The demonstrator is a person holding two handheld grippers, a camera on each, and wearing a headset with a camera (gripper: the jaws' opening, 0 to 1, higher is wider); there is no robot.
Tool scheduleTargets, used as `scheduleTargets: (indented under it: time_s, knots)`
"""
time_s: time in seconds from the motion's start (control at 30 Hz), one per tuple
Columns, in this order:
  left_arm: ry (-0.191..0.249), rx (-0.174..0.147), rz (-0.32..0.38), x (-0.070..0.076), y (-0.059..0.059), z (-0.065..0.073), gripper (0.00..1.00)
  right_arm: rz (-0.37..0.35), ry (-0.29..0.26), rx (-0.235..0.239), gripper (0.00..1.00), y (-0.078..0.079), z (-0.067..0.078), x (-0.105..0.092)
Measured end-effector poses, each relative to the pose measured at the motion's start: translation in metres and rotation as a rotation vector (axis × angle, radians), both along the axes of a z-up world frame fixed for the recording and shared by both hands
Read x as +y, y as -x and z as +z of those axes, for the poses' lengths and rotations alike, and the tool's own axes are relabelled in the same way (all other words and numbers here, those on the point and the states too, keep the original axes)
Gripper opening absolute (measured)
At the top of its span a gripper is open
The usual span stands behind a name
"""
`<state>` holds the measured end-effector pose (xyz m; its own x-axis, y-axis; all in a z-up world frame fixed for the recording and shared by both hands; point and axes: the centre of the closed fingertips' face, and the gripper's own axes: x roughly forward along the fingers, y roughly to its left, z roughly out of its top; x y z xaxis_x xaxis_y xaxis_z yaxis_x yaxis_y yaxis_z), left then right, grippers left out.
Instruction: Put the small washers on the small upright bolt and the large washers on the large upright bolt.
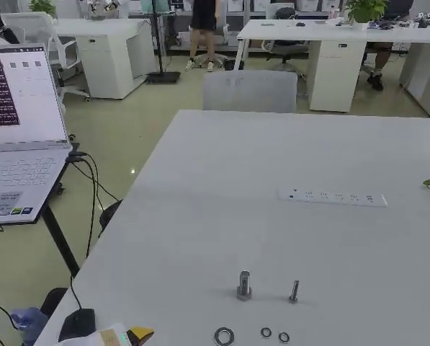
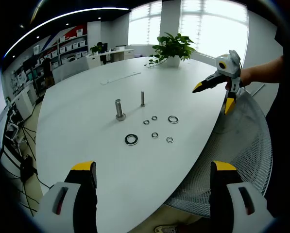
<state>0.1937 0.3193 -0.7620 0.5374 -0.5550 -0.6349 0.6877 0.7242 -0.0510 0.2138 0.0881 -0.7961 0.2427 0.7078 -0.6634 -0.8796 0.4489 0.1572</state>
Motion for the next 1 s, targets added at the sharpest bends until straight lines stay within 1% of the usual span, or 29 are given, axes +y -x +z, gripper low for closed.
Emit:
scheduleTargets:
  time_s: [0.27,0.43,0.57,0.8,0.83,1.0]
  knots:
    - [0.014,0.007,0.005,0.002,-0.004,-0.001,0.99,0.002,0.011,0.008,0.99,-0.001,-0.004,0.003]
    - [0.015,0.002,0.006,0.004,-0.006,-0.001,0.99,0.001,0.011,0.009,0.99,-0.003,-0.004,0.005]
    - [0.011,0.003,0.001,0.005,-0.007,-0.002,0.99,-0.002,0.009,0.005,0.98,-0.007,-0.003,0.008]
    - [0.006,0.004,-0.017,0.004,-0.007,-0.004,0.98,0.014,0.027,-0.010,0.98,-0.013,0.000,0.015]
    - [0.002,0.010,-0.019,0.004,-0.007,-0.005,0.97,0.020,0.032,-0.013,0.98,-0.015,0.001,0.016]
    - [0.015,0.015,-0.017,0.005,-0.009,-0.006,0.97,0.033,0.048,-0.020,0.98,-0.023,0.002,0.023]
